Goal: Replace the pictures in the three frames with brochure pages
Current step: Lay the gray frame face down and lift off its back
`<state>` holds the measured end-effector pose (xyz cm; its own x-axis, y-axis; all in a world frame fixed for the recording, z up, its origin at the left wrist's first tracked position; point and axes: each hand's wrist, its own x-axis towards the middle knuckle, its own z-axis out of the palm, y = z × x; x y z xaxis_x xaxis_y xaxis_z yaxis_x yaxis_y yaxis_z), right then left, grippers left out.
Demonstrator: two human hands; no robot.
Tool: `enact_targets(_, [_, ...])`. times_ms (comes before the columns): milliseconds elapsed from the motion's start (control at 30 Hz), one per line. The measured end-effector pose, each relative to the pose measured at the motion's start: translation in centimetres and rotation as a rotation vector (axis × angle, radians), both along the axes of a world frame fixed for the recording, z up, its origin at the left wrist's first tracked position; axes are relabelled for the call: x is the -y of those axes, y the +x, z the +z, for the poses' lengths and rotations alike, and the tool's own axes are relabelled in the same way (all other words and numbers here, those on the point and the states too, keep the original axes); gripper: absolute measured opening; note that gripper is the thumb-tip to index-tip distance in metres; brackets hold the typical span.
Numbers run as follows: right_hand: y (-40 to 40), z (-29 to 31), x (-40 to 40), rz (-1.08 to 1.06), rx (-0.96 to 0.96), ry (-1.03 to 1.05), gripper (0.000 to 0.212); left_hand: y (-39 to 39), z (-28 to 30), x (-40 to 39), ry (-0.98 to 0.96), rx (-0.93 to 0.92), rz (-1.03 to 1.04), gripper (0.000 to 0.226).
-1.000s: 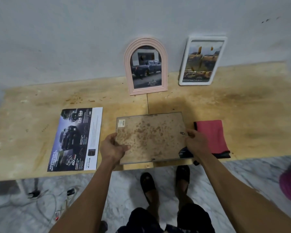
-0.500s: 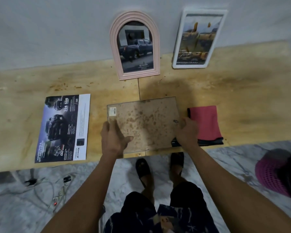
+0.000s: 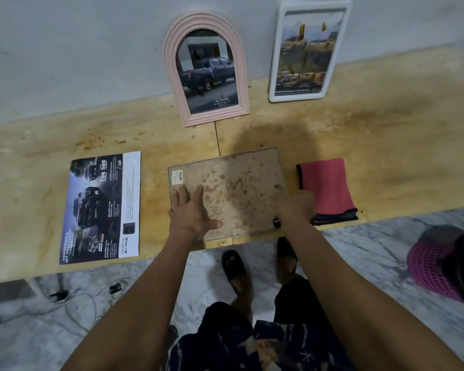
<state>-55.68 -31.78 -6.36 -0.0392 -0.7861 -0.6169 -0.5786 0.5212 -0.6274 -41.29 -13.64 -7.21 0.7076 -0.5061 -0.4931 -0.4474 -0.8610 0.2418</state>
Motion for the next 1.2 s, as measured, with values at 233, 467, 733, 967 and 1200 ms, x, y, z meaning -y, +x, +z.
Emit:
enact_targets(233, [0.0,0.3,-0.3,-0.293,0.121,0.090,0.037,0.0,-0.3,-0.2,0.007,0.006,-0.004,0.120])
enact_targets(467, [-0.4,0.5,0.1,-0.066,0.050,0.108,0.034,-0.1,-0.1,0.0,0.035,-0.013,0.006,0.120])
enact_targets(733, [-0.6,1.1,1.8,0.420,-0.114,0.029,0.032,-0.2,0.2,0.1,0.025,-0.045,0.033,0.119])
enact_targets(967, [-1.6,1.1,3.1,0.590,-0.083,-0.054,0.043,-0.3,0.1,0.0,0.026,-0.038,0.022,0.118])
enact_targets(1200, [-2.1,1.0,3.7,0.647,-0.043,-0.052,0.049,-0.1,-0.2,0.0,0.037,-0.033,0.018,0.119])
